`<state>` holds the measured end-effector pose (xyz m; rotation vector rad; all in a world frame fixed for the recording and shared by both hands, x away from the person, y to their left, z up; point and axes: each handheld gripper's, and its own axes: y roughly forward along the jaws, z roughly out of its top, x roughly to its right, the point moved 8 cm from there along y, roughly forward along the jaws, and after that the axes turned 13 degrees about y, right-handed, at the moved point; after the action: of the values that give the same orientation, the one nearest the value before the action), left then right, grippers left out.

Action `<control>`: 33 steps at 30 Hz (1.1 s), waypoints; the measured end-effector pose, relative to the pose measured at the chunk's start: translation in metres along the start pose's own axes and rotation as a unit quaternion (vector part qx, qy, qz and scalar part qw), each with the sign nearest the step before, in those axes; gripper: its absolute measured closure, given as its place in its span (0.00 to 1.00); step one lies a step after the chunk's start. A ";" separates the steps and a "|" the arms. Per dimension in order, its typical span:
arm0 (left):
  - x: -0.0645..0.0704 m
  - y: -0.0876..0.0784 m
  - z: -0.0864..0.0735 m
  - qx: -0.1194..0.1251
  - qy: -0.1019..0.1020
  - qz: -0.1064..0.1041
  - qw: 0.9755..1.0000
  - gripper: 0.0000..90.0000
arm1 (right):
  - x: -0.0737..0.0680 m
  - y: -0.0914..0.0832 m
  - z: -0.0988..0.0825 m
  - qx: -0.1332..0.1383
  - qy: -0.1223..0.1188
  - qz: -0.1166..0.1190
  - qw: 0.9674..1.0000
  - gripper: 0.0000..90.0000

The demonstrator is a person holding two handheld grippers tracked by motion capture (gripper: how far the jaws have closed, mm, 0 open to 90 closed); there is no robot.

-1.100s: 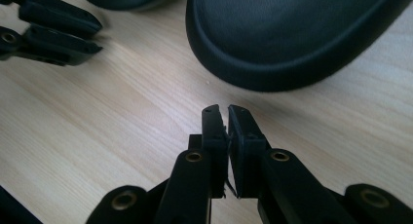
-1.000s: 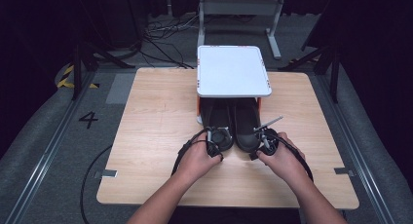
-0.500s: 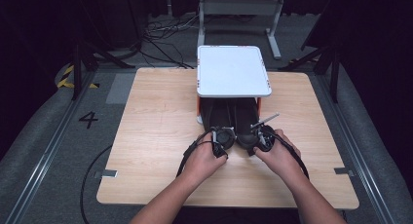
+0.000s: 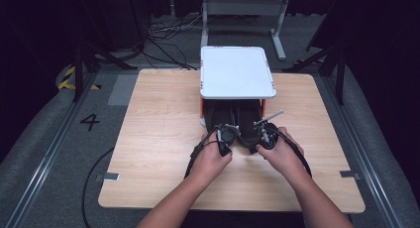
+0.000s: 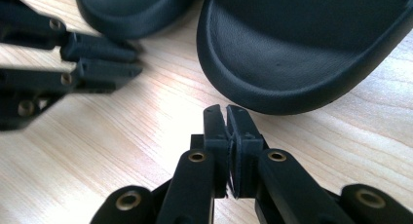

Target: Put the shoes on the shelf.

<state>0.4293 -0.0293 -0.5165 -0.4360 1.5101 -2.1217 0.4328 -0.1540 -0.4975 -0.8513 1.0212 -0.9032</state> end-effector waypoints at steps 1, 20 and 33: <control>-0.002 0.000 0.000 -0.001 -0.004 -0.001 1.000 0.89 | 0.000 -0.001 0.000 0.001 0.003 0.003 1.000 0.98; -0.034 0.001 0.019 0.020 -0.028 0.023 0.999 0.88 | -0.012 0.003 0.021 0.027 -0.011 0.000 1.000 0.99; -0.044 0.002 0.028 0.036 -0.030 0.011 0.999 0.86 | -0.010 0.016 0.009 -0.028 -0.006 -0.004 1.000 1.00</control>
<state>0.4804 -0.0271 -0.5080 -0.4510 1.3944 -2.1208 0.4425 -0.1378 -0.5060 -0.9060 1.0373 -0.8788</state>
